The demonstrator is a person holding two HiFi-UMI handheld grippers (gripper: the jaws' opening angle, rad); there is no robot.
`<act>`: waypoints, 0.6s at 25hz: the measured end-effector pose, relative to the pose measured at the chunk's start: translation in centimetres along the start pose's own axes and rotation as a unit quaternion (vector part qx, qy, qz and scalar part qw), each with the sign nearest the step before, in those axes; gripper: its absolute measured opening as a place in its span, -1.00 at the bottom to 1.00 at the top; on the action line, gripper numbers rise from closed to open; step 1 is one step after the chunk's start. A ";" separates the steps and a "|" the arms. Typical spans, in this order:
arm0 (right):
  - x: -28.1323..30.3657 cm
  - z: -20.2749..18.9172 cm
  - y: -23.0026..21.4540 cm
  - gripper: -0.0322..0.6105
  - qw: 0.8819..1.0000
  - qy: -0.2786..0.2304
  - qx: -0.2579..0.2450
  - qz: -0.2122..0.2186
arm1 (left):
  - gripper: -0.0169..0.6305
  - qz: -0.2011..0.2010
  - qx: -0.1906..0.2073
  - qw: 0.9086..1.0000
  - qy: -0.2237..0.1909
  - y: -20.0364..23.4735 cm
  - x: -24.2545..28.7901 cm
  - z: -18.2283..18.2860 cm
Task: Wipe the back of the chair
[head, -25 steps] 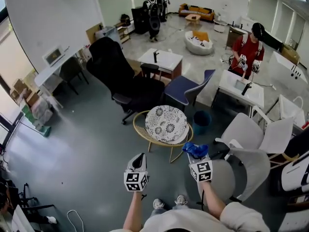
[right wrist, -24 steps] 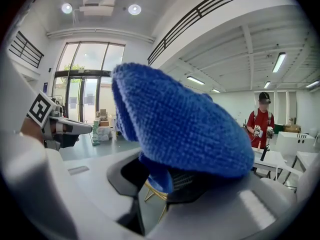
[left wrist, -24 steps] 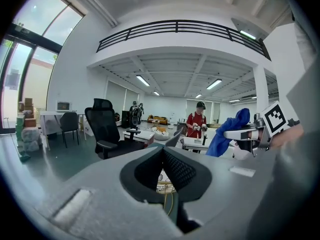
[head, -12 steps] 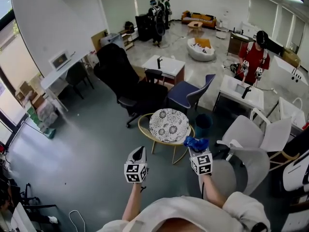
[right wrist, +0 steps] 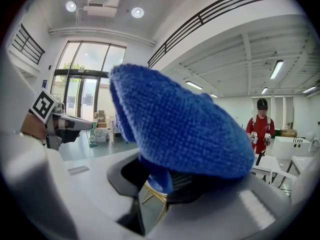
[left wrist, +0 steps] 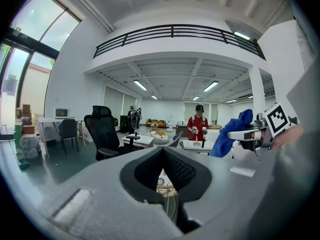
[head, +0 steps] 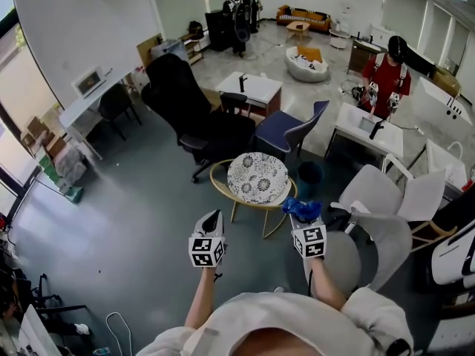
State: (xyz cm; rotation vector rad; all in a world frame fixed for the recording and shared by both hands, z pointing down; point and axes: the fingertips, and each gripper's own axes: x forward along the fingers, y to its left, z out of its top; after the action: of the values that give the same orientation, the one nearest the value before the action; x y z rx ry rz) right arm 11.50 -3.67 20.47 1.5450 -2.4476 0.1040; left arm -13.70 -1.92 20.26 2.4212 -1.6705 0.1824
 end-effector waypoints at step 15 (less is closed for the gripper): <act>-0.6 -0.8 1.1 -0.63 1.000 0.009 -0.004 0.012 | -0.94 0.005 -0.007 1.000 0.001 -0.4 -1.1 -0.6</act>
State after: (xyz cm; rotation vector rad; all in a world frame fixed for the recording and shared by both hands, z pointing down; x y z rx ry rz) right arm 10.91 -2.56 21.21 1.5050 -2.4506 0.1102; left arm -13.70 -0.64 20.61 2.4028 -1.6777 0.1742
